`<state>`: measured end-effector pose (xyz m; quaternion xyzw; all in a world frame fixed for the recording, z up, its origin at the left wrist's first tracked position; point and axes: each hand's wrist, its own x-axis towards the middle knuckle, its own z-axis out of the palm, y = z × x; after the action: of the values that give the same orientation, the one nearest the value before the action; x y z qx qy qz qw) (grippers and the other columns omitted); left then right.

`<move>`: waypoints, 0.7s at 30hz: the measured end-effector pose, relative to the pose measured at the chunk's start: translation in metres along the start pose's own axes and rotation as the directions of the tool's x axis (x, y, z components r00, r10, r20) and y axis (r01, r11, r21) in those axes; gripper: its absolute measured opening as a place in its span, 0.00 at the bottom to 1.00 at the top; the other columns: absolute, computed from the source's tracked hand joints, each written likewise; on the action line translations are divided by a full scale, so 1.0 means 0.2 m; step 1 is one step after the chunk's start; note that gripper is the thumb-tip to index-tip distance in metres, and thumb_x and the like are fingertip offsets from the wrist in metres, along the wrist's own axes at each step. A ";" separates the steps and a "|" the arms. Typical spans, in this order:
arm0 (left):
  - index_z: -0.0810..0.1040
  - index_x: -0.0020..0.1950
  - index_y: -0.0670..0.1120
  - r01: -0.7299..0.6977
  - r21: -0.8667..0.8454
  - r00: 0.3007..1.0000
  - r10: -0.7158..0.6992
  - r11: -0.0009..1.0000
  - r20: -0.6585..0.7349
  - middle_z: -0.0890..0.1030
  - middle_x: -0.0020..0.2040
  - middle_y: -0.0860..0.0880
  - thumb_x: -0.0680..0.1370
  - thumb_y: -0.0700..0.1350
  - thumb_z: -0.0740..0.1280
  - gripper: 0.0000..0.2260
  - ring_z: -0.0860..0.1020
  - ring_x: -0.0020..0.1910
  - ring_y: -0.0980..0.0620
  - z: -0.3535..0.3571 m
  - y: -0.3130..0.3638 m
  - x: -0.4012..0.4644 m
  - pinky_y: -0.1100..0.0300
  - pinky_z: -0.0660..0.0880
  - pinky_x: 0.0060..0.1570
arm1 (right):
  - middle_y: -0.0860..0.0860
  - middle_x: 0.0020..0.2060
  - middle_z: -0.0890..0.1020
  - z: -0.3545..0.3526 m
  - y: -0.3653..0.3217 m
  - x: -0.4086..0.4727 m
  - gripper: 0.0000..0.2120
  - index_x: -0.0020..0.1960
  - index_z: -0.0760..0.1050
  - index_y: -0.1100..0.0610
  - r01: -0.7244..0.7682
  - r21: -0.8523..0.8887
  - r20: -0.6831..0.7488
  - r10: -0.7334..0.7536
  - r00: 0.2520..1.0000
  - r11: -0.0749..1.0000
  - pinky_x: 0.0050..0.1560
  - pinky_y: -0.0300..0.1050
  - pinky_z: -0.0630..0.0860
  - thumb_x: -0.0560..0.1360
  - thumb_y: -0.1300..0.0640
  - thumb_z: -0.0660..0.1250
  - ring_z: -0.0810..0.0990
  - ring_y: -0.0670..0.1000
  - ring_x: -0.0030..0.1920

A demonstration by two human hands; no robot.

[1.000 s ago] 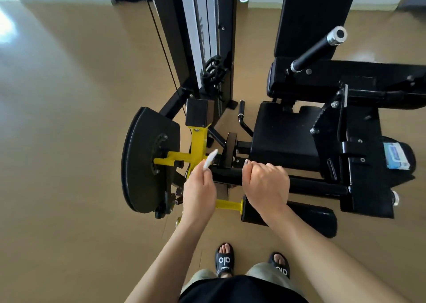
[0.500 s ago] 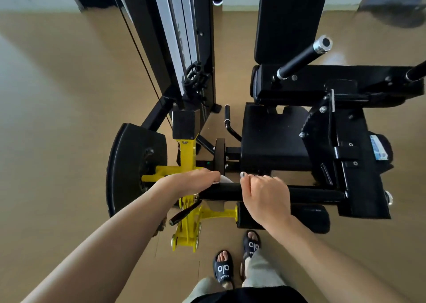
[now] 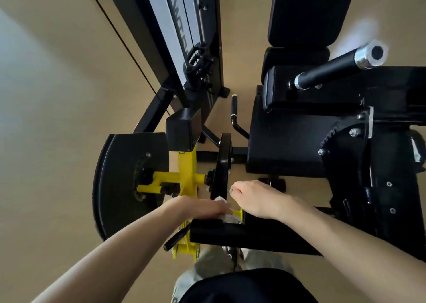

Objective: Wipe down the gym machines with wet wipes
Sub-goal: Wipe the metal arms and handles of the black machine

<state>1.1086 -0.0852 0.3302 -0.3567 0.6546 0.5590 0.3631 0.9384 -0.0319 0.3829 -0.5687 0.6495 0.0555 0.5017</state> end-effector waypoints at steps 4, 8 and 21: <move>0.61 0.81 0.43 0.016 -0.098 0.978 -0.036 0.995 -0.204 0.60 0.81 0.43 0.87 0.48 0.56 0.22 0.58 0.80 0.46 0.04 -0.08 0.11 0.57 0.52 0.77 | 0.53 0.52 0.79 0.03 0.02 0.13 0.19 0.49 0.74 0.55 0.002 0.069 0.170 -0.013 0.985 0.998 0.52 0.49 0.67 0.87 0.47 0.49 0.75 0.55 0.56; 0.67 0.78 0.47 -0.107 0.085 0.930 0.130 0.991 -0.345 0.65 0.78 0.47 0.85 0.46 0.57 0.20 0.65 0.75 0.46 0.03 -0.16 0.20 0.51 0.59 0.74 | 0.45 0.74 0.71 0.10 0.05 0.23 0.22 0.75 0.70 0.47 -0.014 0.184 0.220 -0.028 0.975 0.983 0.72 0.45 0.63 0.87 0.43 0.49 0.67 0.51 0.75; 0.72 0.56 0.44 -0.300 -0.012 0.680 0.205 0.954 -0.704 0.71 0.52 0.50 0.68 0.53 0.69 0.21 0.74 0.51 0.47 -0.01 -0.43 0.41 0.59 0.72 0.49 | 0.43 0.83 0.44 0.30 0.04 0.46 0.30 0.84 0.45 0.48 0.048 0.096 0.176 -0.064 0.982 0.994 0.80 0.47 0.36 0.85 0.38 0.44 0.40 0.42 0.81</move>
<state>1.1433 -0.1034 0.2183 -0.4686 0.7486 0.4688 -0.0134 0.9804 -0.0540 0.2840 -0.5559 0.5875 0.0624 0.5847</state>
